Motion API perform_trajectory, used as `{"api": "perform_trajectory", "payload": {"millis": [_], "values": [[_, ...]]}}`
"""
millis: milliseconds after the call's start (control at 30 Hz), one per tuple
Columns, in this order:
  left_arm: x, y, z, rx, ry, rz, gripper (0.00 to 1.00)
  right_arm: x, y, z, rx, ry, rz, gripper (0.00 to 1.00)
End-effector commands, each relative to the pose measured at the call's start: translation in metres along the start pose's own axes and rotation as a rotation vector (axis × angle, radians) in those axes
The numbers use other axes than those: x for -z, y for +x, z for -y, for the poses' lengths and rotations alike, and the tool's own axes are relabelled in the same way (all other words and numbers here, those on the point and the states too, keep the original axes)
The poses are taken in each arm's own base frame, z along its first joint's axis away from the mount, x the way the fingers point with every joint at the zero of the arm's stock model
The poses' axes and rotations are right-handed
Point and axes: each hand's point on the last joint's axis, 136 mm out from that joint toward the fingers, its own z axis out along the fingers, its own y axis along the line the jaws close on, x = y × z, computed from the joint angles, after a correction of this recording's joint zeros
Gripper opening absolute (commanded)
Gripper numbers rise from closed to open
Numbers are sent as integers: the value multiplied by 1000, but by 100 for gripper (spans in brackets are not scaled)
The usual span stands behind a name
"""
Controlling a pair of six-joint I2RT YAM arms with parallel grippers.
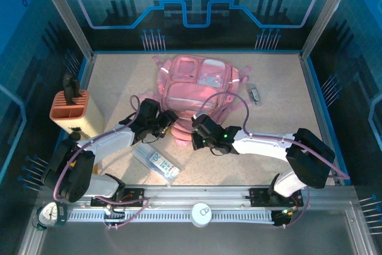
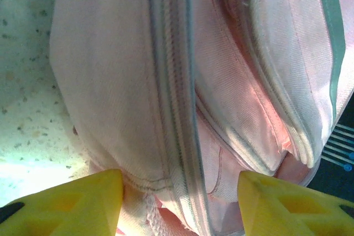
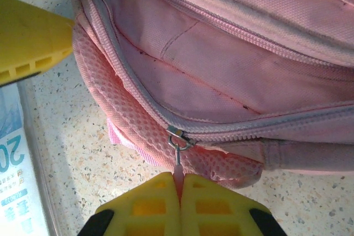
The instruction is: Pack books, pencil case, and school supplies into a backpack
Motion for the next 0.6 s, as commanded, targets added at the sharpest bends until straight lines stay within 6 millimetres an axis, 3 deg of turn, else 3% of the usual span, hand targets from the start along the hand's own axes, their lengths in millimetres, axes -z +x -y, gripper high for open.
{"api": "perform_trajectory", "payload": {"millis": [0, 233, 367, 567], "values": [[-3, 5, -2, 115, 1, 60, 57, -4, 9, 1, 11, 21, -10, 0], [-31, 12, 7, 134, -35, 32, 56, -7, 6, -2, 24, 16, -1, 0], [-35, 8, -5, 119, -90, 62, 38, -6, 6, 2, 31, 42, 1, 0], [-25, -7, -13, 79, -117, 102, 2, 7, 11, 32, 58, 180, -3, 0]]}}
